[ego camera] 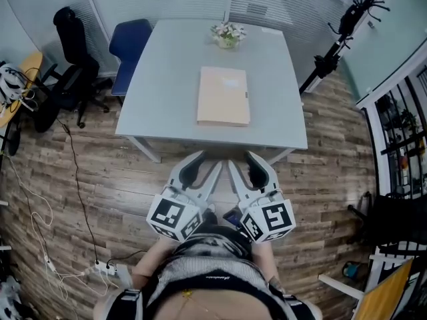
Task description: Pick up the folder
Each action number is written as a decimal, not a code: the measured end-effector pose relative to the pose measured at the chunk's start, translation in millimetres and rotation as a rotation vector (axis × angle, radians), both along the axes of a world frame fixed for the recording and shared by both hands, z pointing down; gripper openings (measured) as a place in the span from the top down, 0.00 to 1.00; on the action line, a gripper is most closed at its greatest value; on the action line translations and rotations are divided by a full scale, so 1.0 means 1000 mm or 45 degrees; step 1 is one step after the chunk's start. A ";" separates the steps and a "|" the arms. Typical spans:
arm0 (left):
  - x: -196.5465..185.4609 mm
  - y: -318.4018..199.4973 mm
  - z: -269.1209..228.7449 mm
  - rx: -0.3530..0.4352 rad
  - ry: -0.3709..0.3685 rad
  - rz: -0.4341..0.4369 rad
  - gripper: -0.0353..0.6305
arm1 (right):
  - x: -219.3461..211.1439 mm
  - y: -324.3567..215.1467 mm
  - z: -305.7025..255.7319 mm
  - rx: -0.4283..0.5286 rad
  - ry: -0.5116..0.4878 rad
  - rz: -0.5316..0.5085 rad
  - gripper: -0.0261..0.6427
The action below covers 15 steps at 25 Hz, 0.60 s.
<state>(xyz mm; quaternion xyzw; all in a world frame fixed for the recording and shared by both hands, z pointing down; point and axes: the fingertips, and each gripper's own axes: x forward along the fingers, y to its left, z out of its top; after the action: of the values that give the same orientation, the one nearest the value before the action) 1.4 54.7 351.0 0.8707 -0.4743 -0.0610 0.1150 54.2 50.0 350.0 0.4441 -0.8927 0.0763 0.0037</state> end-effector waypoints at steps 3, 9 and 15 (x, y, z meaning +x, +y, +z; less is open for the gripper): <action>0.005 -0.014 0.003 -0.004 -0.003 -0.019 0.74 | 0.007 -0.014 0.003 -0.004 0.002 -0.013 0.72; 0.016 -0.034 0.007 -0.018 -0.013 -0.032 0.74 | 0.022 -0.030 0.009 -0.026 -0.011 -0.007 0.72; 0.035 -0.043 0.007 -0.022 -0.029 -0.003 0.74 | 0.042 -0.038 0.013 -0.044 -0.030 0.029 0.72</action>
<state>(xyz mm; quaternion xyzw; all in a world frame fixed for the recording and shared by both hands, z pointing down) 36.8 11.9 358.1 0.8698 -0.4770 -0.0470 0.1171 96.1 11.8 363.1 0.4531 -0.8862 0.0971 -0.0001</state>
